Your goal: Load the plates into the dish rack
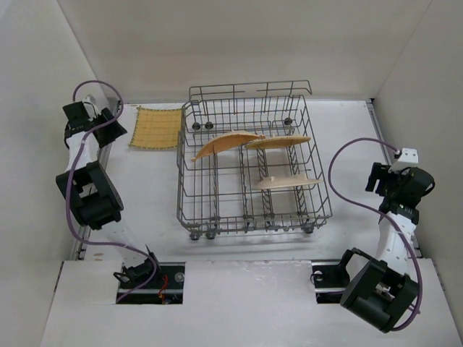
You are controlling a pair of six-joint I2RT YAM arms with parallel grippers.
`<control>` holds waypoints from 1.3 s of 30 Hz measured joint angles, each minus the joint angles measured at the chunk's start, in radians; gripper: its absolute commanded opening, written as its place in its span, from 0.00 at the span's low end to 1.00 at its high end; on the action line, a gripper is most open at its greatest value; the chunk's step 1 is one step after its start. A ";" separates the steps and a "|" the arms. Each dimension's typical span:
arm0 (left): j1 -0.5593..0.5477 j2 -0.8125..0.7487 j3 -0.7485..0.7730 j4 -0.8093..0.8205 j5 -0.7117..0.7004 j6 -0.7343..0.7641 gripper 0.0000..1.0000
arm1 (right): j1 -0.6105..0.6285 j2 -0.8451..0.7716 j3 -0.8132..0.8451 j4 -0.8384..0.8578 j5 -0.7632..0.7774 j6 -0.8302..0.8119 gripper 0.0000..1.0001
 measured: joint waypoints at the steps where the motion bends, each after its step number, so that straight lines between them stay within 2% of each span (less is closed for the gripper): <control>1: 0.014 0.026 0.002 -0.010 0.023 -0.029 0.49 | 0.000 0.002 0.002 -0.003 0.001 0.000 0.80; 7: 0.063 0.123 0.003 -0.051 0.117 -0.174 0.51 | 0.000 0.022 0.014 -0.015 0.006 0.000 0.81; 18: 0.068 0.177 -0.003 -0.001 0.236 -0.310 0.53 | 0.000 0.067 0.056 -0.045 0.008 0.000 0.82; 26: 0.096 0.216 -0.074 0.010 0.249 -0.354 0.54 | 0.000 0.102 0.085 -0.071 0.008 0.000 0.82; 34: 0.109 0.267 -0.069 0.078 0.263 -0.394 0.52 | 0.000 0.140 0.117 -0.107 0.008 0.000 0.83; 39: 0.101 0.318 -0.037 0.115 0.292 -0.433 0.57 | 0.000 0.165 0.141 -0.126 0.008 0.000 0.83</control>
